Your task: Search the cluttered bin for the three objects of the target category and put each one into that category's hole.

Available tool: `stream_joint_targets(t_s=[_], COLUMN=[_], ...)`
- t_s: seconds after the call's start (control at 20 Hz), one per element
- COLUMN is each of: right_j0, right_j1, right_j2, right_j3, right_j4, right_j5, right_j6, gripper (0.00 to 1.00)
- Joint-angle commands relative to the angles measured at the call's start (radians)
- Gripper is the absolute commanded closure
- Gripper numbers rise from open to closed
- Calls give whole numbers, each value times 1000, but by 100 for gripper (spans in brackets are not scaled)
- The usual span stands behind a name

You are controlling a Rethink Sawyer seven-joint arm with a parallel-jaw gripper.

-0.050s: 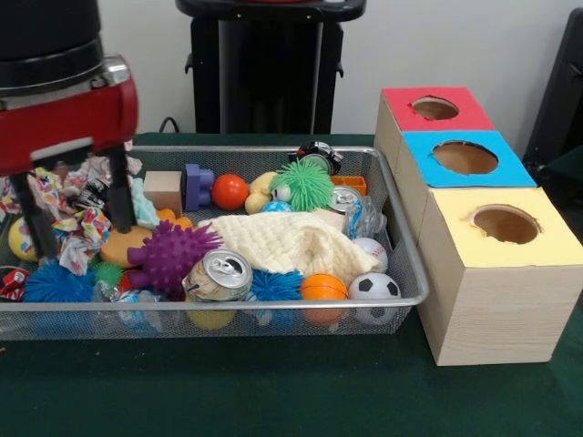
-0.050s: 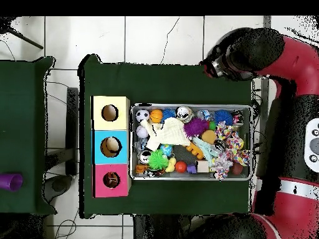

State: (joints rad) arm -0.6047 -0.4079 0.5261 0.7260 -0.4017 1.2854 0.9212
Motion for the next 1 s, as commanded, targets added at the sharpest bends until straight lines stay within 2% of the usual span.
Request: stream_joint_targets(t_s=[0.05,0.45,1.0], right_j0=[-27,-73,-93], right_j1=[17,-68,-152], right_j2=[-26,-54,-80], right_j3=[32,186,320], right_j4=[-57,-30,-13], right_j5=[97,24,-36], right_j6=[-178,-115,-19], gripper=[0,0,0])
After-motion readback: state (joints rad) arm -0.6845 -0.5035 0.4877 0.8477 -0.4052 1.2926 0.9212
